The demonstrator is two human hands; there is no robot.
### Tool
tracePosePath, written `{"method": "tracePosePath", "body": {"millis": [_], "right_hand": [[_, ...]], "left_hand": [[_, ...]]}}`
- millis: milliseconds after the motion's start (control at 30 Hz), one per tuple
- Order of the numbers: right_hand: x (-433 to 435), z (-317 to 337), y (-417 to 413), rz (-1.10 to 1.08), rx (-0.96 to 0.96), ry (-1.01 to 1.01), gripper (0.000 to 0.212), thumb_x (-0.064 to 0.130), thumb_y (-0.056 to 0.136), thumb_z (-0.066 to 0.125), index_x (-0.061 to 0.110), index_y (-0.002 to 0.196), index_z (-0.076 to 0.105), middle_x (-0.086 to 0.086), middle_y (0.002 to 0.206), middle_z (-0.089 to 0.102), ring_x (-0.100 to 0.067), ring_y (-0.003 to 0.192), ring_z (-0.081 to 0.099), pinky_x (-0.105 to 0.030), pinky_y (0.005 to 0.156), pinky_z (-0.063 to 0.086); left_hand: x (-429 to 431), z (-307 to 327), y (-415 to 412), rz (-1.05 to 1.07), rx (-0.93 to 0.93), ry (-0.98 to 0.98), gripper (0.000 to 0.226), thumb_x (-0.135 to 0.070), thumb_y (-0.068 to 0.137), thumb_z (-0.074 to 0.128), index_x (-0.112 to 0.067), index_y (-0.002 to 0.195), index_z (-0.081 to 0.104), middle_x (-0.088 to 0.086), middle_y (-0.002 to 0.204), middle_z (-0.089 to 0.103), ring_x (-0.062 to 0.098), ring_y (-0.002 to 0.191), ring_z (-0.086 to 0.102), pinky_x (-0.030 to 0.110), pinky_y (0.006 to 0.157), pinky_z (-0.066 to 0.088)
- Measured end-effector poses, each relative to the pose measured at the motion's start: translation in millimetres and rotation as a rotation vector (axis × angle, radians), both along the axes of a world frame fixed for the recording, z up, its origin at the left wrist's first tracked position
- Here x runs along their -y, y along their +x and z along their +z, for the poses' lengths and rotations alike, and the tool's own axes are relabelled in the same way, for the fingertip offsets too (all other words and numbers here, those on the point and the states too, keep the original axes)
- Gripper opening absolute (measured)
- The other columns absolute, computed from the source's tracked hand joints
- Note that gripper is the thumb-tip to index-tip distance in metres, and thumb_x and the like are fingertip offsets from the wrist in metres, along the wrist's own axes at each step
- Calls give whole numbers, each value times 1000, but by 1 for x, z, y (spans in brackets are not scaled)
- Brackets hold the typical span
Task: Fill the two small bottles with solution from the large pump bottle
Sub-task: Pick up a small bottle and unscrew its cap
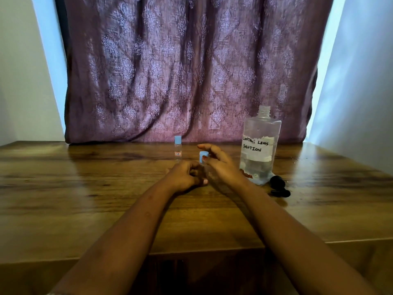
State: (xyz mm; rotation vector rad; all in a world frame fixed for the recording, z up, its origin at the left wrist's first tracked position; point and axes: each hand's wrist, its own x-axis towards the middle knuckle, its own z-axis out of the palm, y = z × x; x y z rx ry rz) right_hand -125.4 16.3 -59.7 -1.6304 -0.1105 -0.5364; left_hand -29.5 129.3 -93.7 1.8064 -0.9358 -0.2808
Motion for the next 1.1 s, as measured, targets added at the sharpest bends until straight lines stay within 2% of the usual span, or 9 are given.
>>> {"method": "tracePosePath", "body": {"millis": [67, 167, 233, 367, 567, 633, 733, 933, 1100], "right_hand": [[-1, -1, -1, -117, 54, -141, 23, 8, 90, 55, 14, 112, 59, 1, 107, 43, -7, 92, 49, -8, 65, 47], [1, -5, 2, -221, 60, -271, 17, 14, 88, 59, 22, 104, 60, 1, 104, 51, -15, 93, 57, -17, 71, 50], [-1, -3, 1, -166, 20, -175, 19, 11, 90, 55, 25, 103, 60, -2, 101, 56, -24, 93, 61, -32, 76, 55], [-1, 0, -2, 35, -30, 57, 24, 5, 92, 50, 20, 110, 57, -4, 95, 55, -17, 86, 58, -30, 72, 53], [2, -4, 2, -303, 66, -367, 22, 18, 84, 65, 22, 105, 60, 2, 104, 50, -10, 89, 54, -22, 73, 49], [2, -3, 0, -260, 74, -292, 22, 12, 85, 63, 19, 106, 62, -4, 104, 55, -16, 85, 58, -25, 70, 53], [-1, 1, -5, -132, 31, -136, 25, 6, 90, 55, 15, 113, 59, 0, 90, 60, -3, 69, 60, -13, 56, 47], [2, -3, 1, -320, 88, -414, 25, 22, 84, 66, 23, 108, 63, 8, 102, 46, -9, 96, 50, -21, 81, 45], [1, -1, -2, -189, 48, -271, 31, 7, 89, 54, 22, 115, 61, 4, 100, 53, -17, 87, 57, -29, 75, 52]], "left_hand": [[-1, 0, -1, 8, 17, -2, 28, -10, 73, 85, -35, 80, 74, -12, 80, 76, 17, 94, 69, 61, 110, 46], [-1, 5, -6, 2, 25, 8, 35, 5, 82, 79, -28, 89, 69, -9, 87, 73, 15, 93, 67, 55, 107, 52], [-1, 6, -6, 4, 46, 24, 33, 2, 81, 80, -28, 92, 70, -7, 91, 74, 17, 97, 70, 55, 108, 51], [-3, 5, -6, 39, 47, 27, 28, -12, 75, 86, -34, 87, 74, -7, 96, 77, 24, 110, 71, 61, 110, 46], [-2, 2, -1, 2, 59, 16, 33, -11, 74, 85, -41, 85, 74, -13, 88, 77, 20, 102, 70, 62, 110, 47], [-2, 3, -1, 15, 58, 23, 33, -10, 75, 85, -37, 90, 74, -11, 90, 78, 18, 101, 71, 60, 110, 48], [-2, 4, -2, 25, 50, 26, 25, -10, 77, 84, -29, 91, 75, -4, 95, 78, 22, 104, 72, 59, 107, 50], [-1, 6, -5, 16, 40, 40, 33, -3, 80, 82, -32, 87, 69, -11, 87, 73, 17, 95, 68, 54, 107, 51], [-1, 0, -1, 5, -11, -4, 34, -33, 55, 86, -33, 88, 77, 0, 98, 80, 27, 108, 72, 60, 108, 49]]}}
